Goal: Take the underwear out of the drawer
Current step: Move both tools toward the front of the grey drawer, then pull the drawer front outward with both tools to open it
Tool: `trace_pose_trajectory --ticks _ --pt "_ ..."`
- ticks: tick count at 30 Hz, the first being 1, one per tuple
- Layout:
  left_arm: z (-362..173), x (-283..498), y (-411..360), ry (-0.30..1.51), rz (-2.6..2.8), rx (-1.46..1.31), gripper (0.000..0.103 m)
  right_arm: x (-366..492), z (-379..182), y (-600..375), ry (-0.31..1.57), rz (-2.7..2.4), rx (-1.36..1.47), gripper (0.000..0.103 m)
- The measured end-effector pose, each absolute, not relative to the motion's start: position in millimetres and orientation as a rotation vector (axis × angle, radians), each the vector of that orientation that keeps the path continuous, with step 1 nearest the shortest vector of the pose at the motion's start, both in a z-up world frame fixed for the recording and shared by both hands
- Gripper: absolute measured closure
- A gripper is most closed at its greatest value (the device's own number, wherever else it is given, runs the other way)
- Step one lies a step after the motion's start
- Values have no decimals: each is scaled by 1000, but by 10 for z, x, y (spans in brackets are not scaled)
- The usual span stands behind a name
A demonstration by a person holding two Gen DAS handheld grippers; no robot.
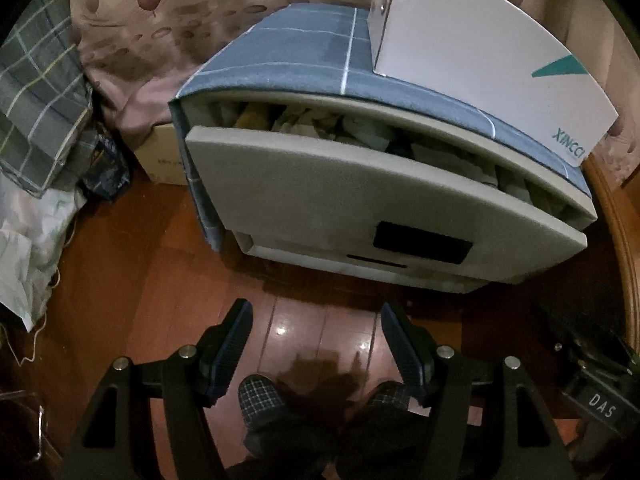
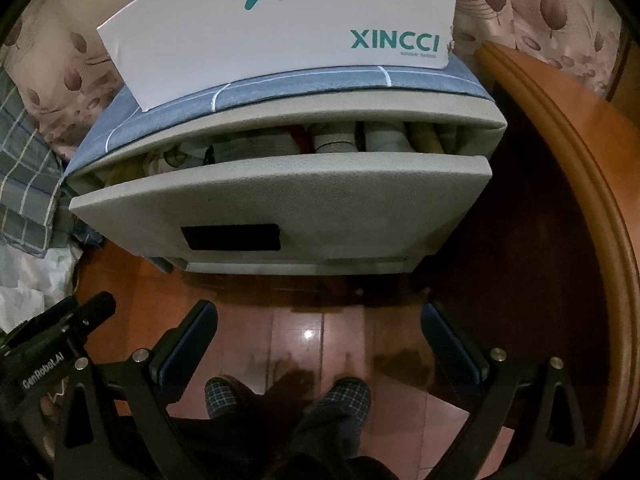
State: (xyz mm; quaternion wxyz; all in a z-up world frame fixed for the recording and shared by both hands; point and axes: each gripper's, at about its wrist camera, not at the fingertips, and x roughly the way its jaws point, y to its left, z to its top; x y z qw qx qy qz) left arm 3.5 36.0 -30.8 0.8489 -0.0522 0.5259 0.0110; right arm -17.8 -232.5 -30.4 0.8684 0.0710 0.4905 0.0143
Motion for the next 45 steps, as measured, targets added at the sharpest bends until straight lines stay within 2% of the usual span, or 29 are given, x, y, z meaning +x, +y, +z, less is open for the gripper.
trace_pose_trajectory --ticks 6,14,22,45 --pt "-200 187 325 1063 -45 28 35 -166 -313 -2379 1029 28 170 2" --pt "-91 409 265 905 -140 326 34 -137 -271 -2453 1013 32 205 2" --pt "-72 675 376 860 -180 236 35 186 38 -2346 919 55 49 2" --pt "-329 1167 380 882 -193 56 34 920 -148 -2232 940 53 45 1"
